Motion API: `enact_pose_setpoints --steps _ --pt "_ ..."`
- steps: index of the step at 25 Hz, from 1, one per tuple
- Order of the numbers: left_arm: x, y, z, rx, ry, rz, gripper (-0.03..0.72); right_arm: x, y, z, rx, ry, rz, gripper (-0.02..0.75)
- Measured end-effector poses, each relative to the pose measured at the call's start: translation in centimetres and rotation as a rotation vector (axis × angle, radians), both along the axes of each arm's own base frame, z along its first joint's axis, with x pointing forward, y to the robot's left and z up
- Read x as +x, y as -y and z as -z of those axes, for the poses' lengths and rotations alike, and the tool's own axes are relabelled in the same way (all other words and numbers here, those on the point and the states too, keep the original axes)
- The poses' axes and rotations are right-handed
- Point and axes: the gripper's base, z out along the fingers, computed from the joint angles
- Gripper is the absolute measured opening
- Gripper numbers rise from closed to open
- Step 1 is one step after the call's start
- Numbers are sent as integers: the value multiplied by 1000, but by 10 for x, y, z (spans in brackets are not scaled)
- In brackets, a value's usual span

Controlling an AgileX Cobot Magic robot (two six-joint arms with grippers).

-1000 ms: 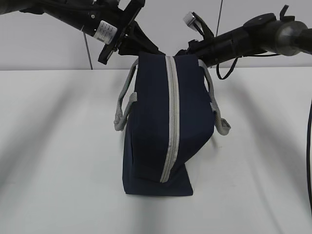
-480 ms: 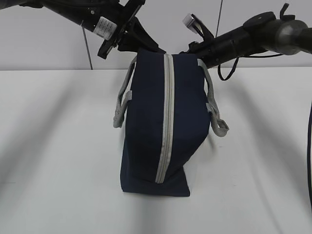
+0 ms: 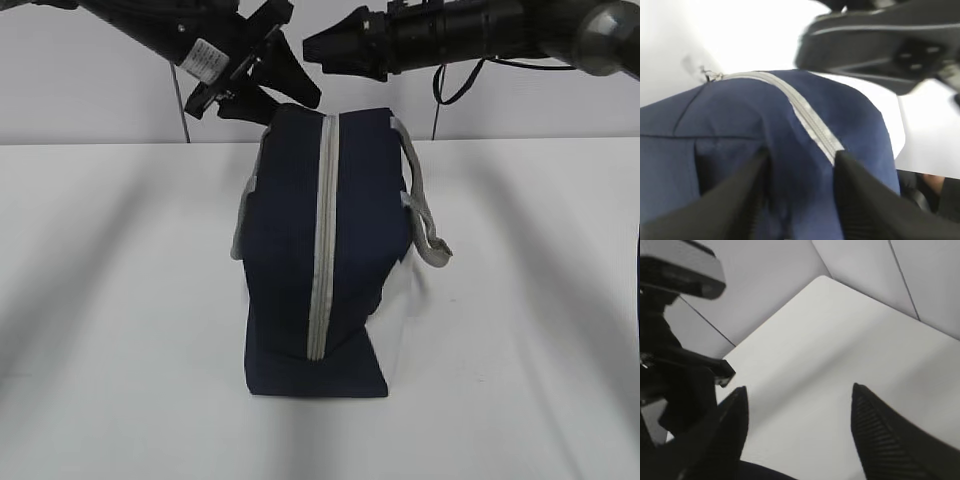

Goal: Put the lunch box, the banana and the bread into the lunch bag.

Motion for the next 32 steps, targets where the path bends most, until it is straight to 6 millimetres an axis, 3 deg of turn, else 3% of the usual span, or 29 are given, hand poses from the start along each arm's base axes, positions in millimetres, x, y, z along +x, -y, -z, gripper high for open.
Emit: enact_pose_setpoints --steps 3,7,12,13,19,26,32 --pt "0 -4 3 38 -10 -10 448 1 2 -9 12 -63 29 538" --pt "4 -19 5 120 -41 -80 498 1 7 -10 1 -235 90 547" --pt "-1 -34 -15 191 20 -116 505 -1 18 -6 -139 -392 199 547" --pt "-7 -40 -29 233 54 -132 507 -2 20 -6 -173 -419 229 547" --pt "-20 -53 -54 412 121 -229 508 -16 37 -40 -348 -459 418 546" --pt "-44 -42 -78 556 222 -252 508 -44 51 -87 -464 -446 593 546" --pt "-70 -46 -75 672 229 -229 508 -68 55 -74 -537 -547 590 545"
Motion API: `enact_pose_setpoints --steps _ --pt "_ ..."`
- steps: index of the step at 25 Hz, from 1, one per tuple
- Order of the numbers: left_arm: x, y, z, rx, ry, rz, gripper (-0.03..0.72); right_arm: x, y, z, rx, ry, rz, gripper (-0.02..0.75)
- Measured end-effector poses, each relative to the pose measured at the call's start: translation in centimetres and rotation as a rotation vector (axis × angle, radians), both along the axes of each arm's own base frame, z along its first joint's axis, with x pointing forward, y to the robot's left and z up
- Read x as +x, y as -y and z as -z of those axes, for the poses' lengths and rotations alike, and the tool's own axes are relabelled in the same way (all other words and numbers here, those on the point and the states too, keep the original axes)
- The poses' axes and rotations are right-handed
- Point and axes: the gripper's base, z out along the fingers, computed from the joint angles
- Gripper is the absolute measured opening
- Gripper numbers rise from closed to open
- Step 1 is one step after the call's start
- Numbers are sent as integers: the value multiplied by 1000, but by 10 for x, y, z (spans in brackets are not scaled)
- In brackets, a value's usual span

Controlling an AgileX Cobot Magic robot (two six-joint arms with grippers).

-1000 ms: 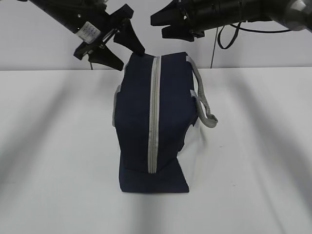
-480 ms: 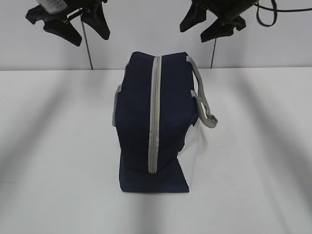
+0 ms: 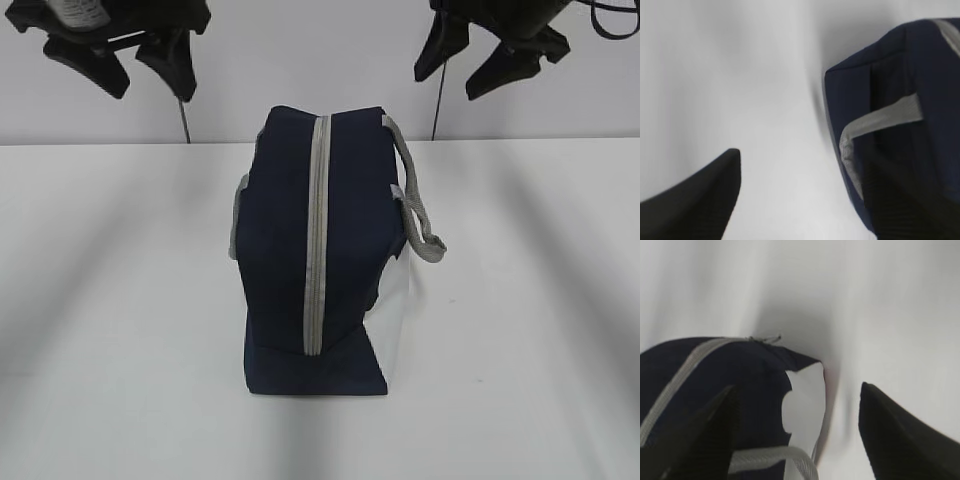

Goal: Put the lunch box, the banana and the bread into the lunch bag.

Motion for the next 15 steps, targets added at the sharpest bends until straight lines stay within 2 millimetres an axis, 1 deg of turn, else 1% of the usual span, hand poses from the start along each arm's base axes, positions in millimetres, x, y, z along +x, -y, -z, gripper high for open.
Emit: enact_pose_setpoints --steps 3,5,6,8,9,11,14,15 --pt "-19 -9 1 35 -18 -2 508 -19 2 0 -14 -42 1 545" --pt "-34 -17 1 65 -25 -4 508 -37 3 -9 -25 -43 -1 545" --pt "-43 -22 2 80 -32 -5 508 -45 4 -11 -40 -51 -2 545" --pt "-60 -30 8 103 -48 -5 508 -68 3 -20 -74 -46 -14 545" --pt "-69 -34 8 107 -44 -5 507 -78 2 -21 -97 -52 -23 545" --pt "-88 -41 14 112 -51 -4 505 -105 -1 -30 -139 -39 -43 545" --pt "-119 -53 16 103 -29 -4 505 -146 -3 -36 -195 -24 -74 545" --pt "-127 -57 19 103 -29 -4 505 -160 -3 -41 -198 1 -78 545"
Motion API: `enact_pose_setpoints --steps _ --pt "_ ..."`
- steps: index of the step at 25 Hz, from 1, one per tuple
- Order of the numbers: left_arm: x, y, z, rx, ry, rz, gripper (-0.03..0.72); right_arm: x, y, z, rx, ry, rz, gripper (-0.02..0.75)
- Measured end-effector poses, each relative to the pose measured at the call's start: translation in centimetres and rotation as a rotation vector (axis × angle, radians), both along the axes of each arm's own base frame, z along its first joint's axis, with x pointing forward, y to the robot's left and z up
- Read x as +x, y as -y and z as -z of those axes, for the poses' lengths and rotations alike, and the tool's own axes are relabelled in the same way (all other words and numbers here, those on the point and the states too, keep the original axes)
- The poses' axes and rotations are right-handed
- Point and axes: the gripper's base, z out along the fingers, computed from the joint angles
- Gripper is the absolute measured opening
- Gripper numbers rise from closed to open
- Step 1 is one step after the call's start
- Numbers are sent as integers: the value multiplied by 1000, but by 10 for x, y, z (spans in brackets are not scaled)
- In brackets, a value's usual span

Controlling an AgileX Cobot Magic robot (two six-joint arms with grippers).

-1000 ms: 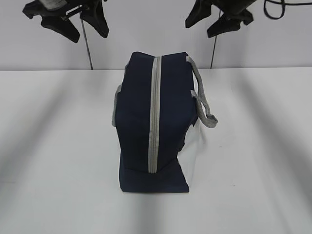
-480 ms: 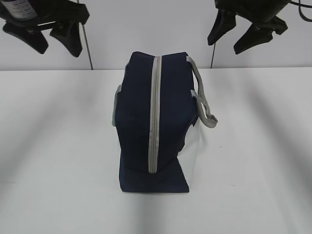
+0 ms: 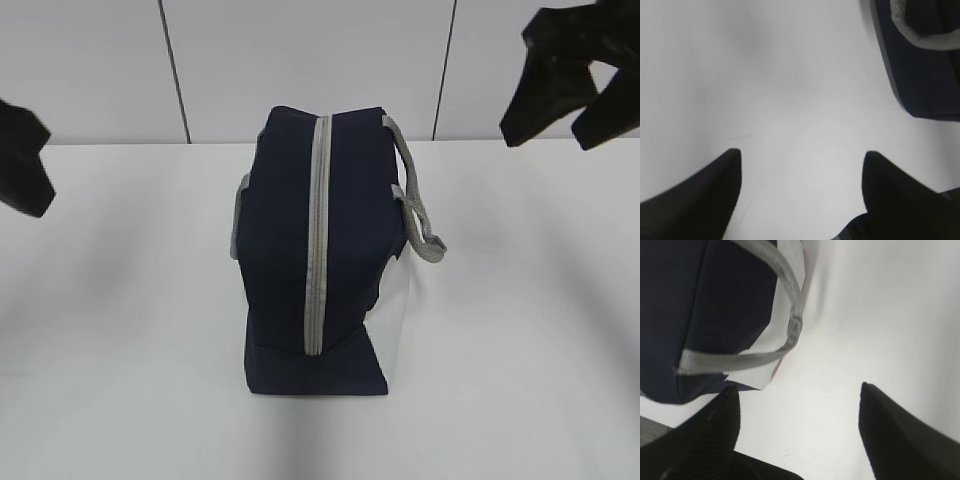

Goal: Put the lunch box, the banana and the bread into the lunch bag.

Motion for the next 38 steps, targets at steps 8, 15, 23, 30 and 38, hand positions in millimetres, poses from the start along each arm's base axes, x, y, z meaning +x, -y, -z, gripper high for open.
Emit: enact_pose_setpoints --steps 8,15,23,30,38 --pt "-73 -28 2 -30 77 1 505 -104 16 -1 6 102 -5 545" --pt "-134 -51 16 -71 153 2 505 -193 32 10 32 251 -3 545" --pt "-188 -72 42 -117 251 2 505 -266 45 38 57 398 -13 545" --pt "-211 -81 62 -143 315 4 505 -291 51 76 50 417 -15 545" --pt "-213 -80 65 -145 392 55 505 -287 59 89 -53 494 9 545"
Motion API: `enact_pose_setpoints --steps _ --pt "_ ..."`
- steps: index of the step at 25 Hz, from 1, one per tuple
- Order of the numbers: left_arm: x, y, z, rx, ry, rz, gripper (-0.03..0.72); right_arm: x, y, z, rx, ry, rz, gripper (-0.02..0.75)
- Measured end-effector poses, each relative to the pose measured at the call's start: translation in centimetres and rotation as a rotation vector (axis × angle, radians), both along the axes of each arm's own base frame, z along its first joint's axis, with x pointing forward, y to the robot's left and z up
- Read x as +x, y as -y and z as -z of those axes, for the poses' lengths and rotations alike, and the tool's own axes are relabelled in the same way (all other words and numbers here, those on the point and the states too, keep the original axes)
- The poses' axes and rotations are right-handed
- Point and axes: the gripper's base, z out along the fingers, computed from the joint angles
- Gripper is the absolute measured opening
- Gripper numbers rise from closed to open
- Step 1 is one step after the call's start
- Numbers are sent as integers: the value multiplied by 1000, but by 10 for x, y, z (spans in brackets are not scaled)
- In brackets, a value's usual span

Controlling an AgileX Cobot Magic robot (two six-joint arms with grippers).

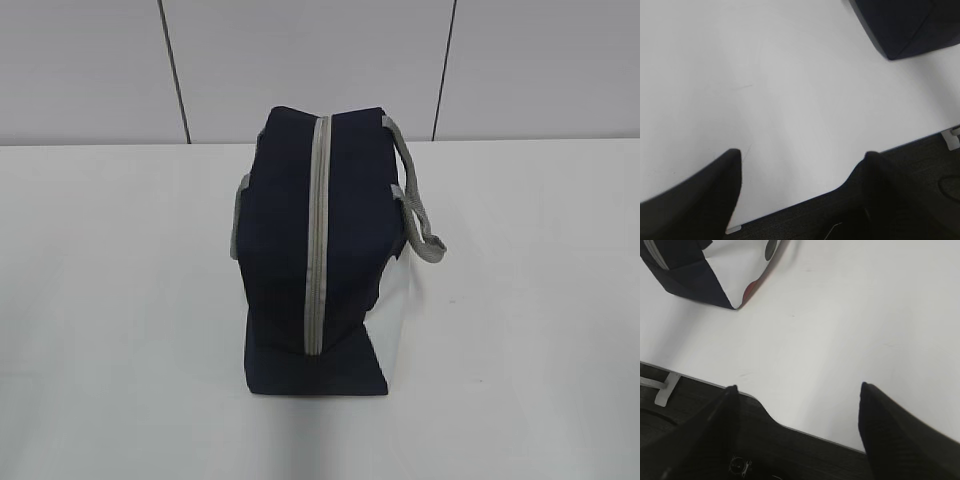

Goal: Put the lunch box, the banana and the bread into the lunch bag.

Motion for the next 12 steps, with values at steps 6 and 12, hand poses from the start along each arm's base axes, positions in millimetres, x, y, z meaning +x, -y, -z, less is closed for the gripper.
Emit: enact_pose_setpoints --steps 6,12 --pt "0 0 0 0 9 4 505 2 0 1 -5 13 5 545" --pt "0 0 0 0 9 4 505 1 1 1 -7 16 5 545"
